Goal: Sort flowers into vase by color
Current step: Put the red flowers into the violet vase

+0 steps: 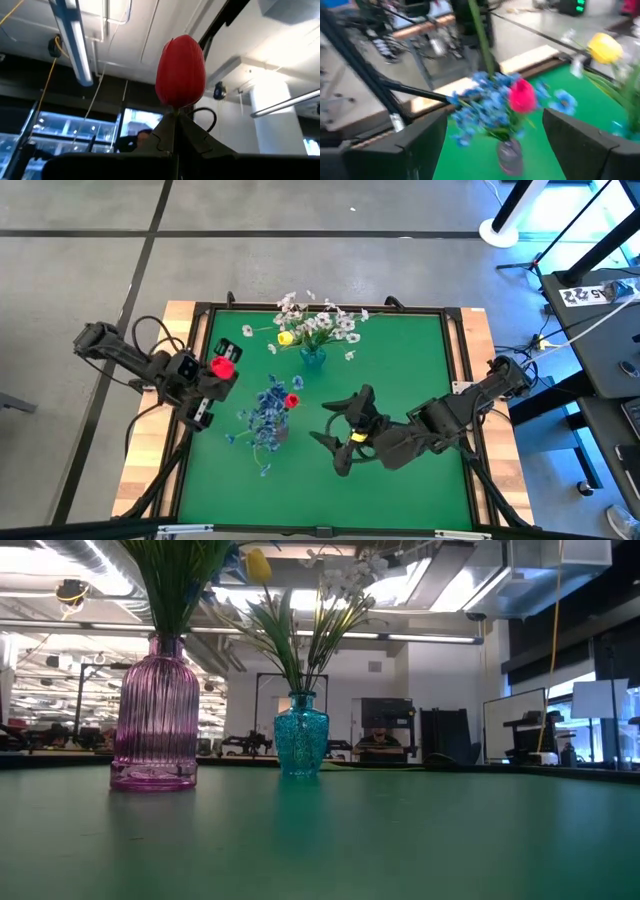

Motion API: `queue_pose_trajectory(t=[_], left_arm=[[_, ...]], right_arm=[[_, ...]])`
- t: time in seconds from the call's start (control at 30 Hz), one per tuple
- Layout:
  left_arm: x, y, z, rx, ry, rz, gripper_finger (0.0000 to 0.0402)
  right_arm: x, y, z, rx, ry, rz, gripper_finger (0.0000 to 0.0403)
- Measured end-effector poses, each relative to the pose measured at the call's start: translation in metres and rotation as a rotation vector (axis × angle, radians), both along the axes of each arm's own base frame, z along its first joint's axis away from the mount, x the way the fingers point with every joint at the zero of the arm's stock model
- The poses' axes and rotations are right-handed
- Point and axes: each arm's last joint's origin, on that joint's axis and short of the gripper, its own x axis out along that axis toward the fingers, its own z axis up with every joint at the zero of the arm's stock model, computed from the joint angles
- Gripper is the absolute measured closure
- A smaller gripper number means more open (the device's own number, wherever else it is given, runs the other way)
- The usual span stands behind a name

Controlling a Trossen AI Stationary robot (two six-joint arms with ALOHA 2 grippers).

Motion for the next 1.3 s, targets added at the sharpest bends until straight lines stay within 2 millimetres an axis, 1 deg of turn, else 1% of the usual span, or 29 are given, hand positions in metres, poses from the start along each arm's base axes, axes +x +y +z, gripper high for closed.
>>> queue_pose_trajectory(t=[0.17, 0.4, 0.5, 0.57, 0.63, 0.73, 0.83, 0.97, 1.1, 1.17, 1.3], left_arm=[[0.007, 0.001, 0.043, 0.001, 0.058, 0.031, 0.0401], [0.001, 0.011, 0.102, -0.061, 0.074, 0.078, 0.0401], [-0.002, 0.017, 0.121, -0.141, 0.071, 0.083, 0.0401], [-0.003, 0.020, 0.128, -0.194, 0.062, 0.090, 0.0401], [-0.004, 0.023, 0.133, -0.240, 0.053, 0.102, 0.0401], [-0.006, 0.028, 0.139, -0.293, 0.021, 0.084, 0.0401], [-0.001, 0.032, 0.143, -0.354, -0.022, 0.053, 0.0401], [0.018, 0.033, 0.142, -0.408, -0.018, 0.019, 0.0401], [0.041, 0.032, 0.138, -0.429, -0.004, 0.002, 0.0401], [0.051, 0.031, 0.134, -0.426, 0.006, -0.024, 0.0401], [0.066, 0.028, 0.126, -0.417, 0.020, -0.063, 0.0400]], right_arm=[[0.009, 0.003, 0.012, -0.031, -0.125, 0.031, 0.0077], [0.016, 0.007, 0.023, -0.126, -0.227, 0.067, 0.0077], [0.018, 0.006, 0.028, -0.164, -0.263, 0.064, 0.0077], [0.020, 0.004, 0.030, -0.201, -0.283, 0.067, 0.0077], [0.023, -0.002, 0.034, -0.226, -0.308, 0.067, 0.0077], [0.029, -0.012, 0.039, -0.204, -0.358, 0.075, 0.0077], [0.035, -0.024, 0.043, -0.188, -0.405, 0.109, 0.0077], [0.042, -0.040, 0.043, -0.191, -0.415, 0.119, 0.0077], [0.045, -0.050, 0.044, -0.194, -0.420, 0.089, 0.0083], [0.046, -0.052, 0.044, -0.196, -0.416, 0.059, 0.0097], [0.045, -0.055, 0.043, -0.232, -0.384, -0.067, 0.0136]])
